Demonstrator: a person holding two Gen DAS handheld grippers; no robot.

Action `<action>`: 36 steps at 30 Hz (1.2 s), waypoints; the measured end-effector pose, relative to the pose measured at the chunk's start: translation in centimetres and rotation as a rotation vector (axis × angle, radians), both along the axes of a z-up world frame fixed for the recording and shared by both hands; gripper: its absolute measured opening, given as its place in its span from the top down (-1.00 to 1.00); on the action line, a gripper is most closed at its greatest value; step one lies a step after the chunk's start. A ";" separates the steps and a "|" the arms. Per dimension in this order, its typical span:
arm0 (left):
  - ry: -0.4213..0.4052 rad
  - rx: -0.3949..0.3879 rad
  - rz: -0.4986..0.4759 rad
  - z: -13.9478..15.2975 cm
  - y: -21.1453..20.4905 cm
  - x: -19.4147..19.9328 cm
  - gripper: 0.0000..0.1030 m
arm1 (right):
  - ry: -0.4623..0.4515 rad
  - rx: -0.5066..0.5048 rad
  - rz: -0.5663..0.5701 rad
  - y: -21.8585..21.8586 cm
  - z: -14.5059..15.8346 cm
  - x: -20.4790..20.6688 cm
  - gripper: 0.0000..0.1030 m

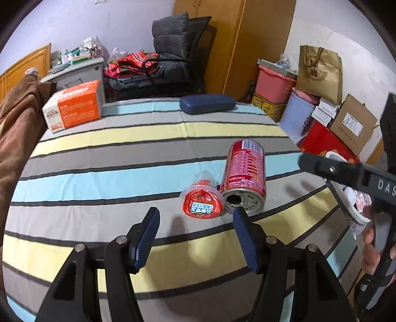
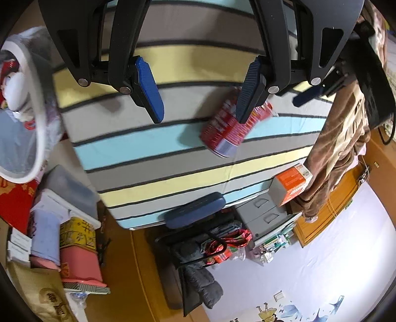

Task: Collect trash
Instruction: 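Grasp the red-capped plastic cup with the left tool while the right tool grasps the red milk can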

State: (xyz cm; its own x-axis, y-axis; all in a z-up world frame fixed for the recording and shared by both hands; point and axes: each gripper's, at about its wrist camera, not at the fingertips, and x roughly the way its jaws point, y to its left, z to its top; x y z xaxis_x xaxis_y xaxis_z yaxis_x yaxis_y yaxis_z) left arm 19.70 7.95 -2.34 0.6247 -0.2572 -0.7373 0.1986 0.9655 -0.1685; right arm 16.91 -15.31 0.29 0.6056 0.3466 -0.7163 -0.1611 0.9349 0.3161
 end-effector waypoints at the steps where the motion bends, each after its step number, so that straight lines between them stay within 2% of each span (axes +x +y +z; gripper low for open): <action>1: 0.011 0.007 0.004 -0.2 0.1 0.3 -0.24 | 0.006 0.004 0.006 0.4 -0.1 0.4 -0.20; 5: -0.001 0.014 -0.010 -0.1 0.2 0.8 -0.24 | 0.053 0.035 0.022 1.4 -0.9 1.8 -0.20; 11: 0.011 0.015 -0.012 -0.4 0.7 1.7 -0.25 | 0.098 0.018 0.040 2.7 -1.6 3.1 -0.20; 15: 0.009 0.003 -0.032 -0.4 0.6 2.1 -0.25 | 0.134 -0.034 0.054 3.4 -2.0 3.6 -0.24; 19: 0.023 0.009 -0.035 -0.6 0.5 2.5 -0.25 | 0.130 -0.061 0.057 2.9 -1.6 3.1 -0.25; 27: 0.023 -0.080 -0.056 -0.1 0.4 2.3 -0.36 | 0.119 -0.118 0.047 1.1 -1.4 2.5 -0.25; 36: 0.046 -0.037 -0.035 -1.0 -0.8 4.0 -0.36 | 0.092 -0.132 0.071 0.7 -1.6 2.3 -0.24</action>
